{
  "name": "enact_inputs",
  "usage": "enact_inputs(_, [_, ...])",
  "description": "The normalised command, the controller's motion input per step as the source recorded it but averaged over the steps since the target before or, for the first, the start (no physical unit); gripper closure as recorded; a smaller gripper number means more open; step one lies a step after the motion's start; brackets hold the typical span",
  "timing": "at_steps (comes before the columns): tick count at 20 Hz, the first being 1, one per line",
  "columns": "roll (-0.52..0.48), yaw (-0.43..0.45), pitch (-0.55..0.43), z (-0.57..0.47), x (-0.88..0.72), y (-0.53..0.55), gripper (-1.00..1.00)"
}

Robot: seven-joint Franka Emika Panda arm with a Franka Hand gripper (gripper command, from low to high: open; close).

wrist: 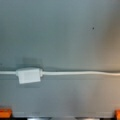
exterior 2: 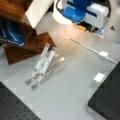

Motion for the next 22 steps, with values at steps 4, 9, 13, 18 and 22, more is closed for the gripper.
enact_inputs(4, [0.26,0.234,0.178,-0.01,0.06,0.04,-1.0])
enact_inputs(9, [0.38,0.007,0.147,0.02,0.26,0.18,-1.0])
enact_inputs(13, [0.334,-0.125,0.093,0.07,0.4,0.28,-1.0])
enact_inputs(18, [0.221,-0.123,0.038,0.02,0.45,0.36,-1.0])
enact_inputs(22, [0.166,-0.074,0.047,-0.04,0.45,0.32,-1.0])
